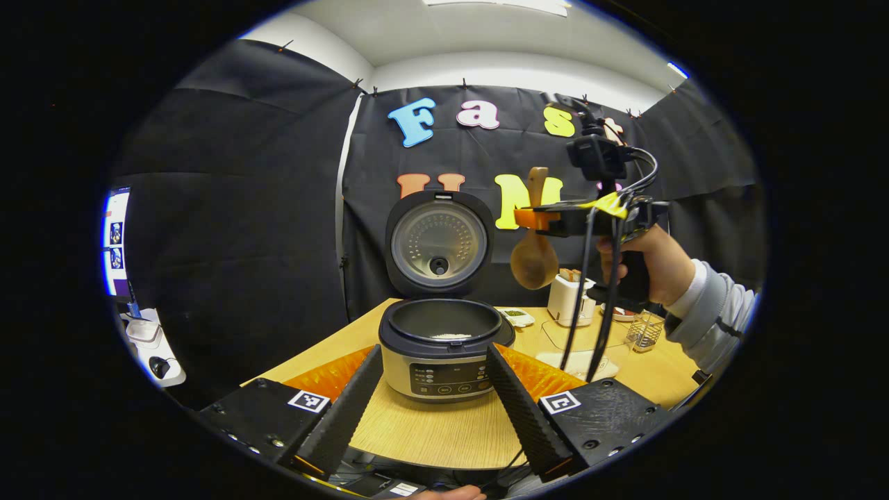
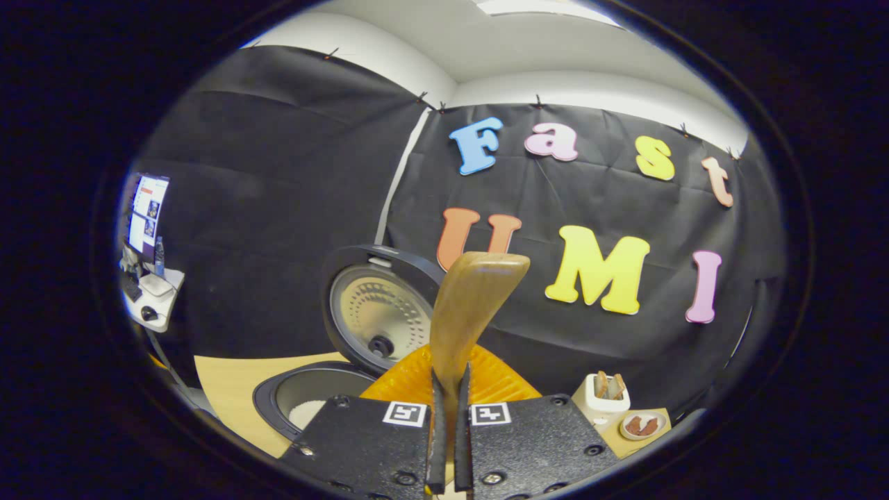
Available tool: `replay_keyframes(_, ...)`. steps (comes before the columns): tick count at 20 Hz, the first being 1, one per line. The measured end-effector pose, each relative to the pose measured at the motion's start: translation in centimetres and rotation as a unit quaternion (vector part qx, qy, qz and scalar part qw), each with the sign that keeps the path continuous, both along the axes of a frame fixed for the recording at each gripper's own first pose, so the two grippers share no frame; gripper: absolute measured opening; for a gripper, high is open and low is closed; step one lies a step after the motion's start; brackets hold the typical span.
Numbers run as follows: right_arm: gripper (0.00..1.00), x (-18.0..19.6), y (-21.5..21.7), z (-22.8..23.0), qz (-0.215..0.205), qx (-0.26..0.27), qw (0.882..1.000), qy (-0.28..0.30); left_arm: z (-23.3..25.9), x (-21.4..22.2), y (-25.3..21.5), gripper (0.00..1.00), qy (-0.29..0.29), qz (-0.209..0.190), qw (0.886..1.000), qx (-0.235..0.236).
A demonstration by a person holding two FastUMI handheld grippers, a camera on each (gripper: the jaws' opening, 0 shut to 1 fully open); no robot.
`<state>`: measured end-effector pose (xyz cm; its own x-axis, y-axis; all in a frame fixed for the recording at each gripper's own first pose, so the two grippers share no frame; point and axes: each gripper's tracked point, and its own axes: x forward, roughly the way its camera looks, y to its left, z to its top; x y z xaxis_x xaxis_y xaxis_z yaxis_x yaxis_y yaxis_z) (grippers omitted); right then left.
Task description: Close the left gripper, press the button to open the rice cooker; take a wooden spoon from the chopstick holder with the right hand, scoop a spoonful of rice and pour it into the rice cooker, then put the wooden spoon back into the chopstick holder.
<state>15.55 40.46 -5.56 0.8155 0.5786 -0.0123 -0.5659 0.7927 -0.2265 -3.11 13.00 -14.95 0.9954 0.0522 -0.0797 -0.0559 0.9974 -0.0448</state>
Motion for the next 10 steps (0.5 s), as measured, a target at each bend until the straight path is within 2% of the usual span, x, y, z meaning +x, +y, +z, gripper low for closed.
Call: replay_keyframes(10, 0.11, 4.4, -14.7, -1.0, -0.082, 0.046, 0.995, 0.046, 1.6, 1.4, -4.1, 0.95, -0.007, -0.018, 1.000, 0.000)
